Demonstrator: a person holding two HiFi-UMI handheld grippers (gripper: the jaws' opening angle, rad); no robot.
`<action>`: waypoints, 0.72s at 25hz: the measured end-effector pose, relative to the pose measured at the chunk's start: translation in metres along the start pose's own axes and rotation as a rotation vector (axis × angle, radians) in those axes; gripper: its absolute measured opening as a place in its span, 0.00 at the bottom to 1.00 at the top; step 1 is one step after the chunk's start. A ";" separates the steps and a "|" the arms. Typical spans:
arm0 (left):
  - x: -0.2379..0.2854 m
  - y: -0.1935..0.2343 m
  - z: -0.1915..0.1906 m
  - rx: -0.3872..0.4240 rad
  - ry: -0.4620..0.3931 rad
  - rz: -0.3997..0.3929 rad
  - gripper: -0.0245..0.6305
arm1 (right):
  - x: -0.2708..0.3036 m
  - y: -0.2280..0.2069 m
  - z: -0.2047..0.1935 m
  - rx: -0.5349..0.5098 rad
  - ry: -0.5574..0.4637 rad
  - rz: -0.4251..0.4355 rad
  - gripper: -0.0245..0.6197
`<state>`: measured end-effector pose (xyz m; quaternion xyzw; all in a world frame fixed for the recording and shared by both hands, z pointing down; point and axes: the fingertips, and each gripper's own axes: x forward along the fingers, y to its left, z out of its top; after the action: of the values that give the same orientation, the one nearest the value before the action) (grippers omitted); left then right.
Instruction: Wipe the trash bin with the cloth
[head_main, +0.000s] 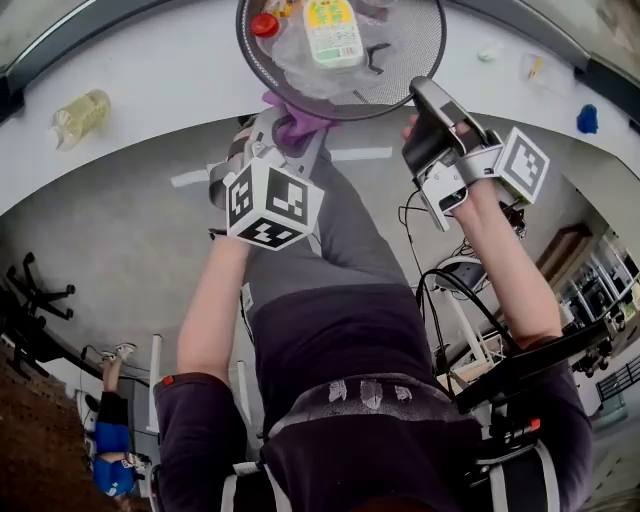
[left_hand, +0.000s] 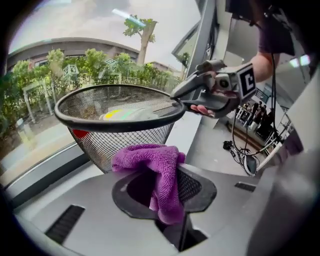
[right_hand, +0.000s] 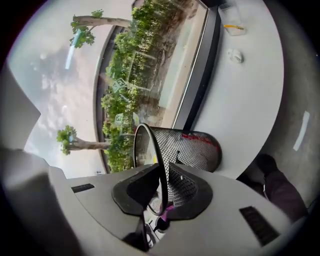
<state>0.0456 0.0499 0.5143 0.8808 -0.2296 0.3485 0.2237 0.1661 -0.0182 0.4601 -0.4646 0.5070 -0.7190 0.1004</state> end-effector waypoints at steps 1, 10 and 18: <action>0.001 -0.002 -0.001 -0.021 -0.001 -0.006 0.17 | -0.001 -0.002 -0.006 0.014 -0.003 -0.005 0.13; 0.006 -0.023 -0.008 -0.149 -0.039 -0.075 0.17 | 0.016 0.003 -0.107 0.156 0.185 0.090 0.09; 0.013 -0.039 -0.002 -0.256 -0.126 -0.178 0.17 | 0.019 0.011 -0.114 0.117 0.251 0.108 0.09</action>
<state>0.0749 0.0787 0.5157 0.8821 -0.2066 0.2391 0.3493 0.0646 0.0373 0.4553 -0.3362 0.4970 -0.7935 0.1016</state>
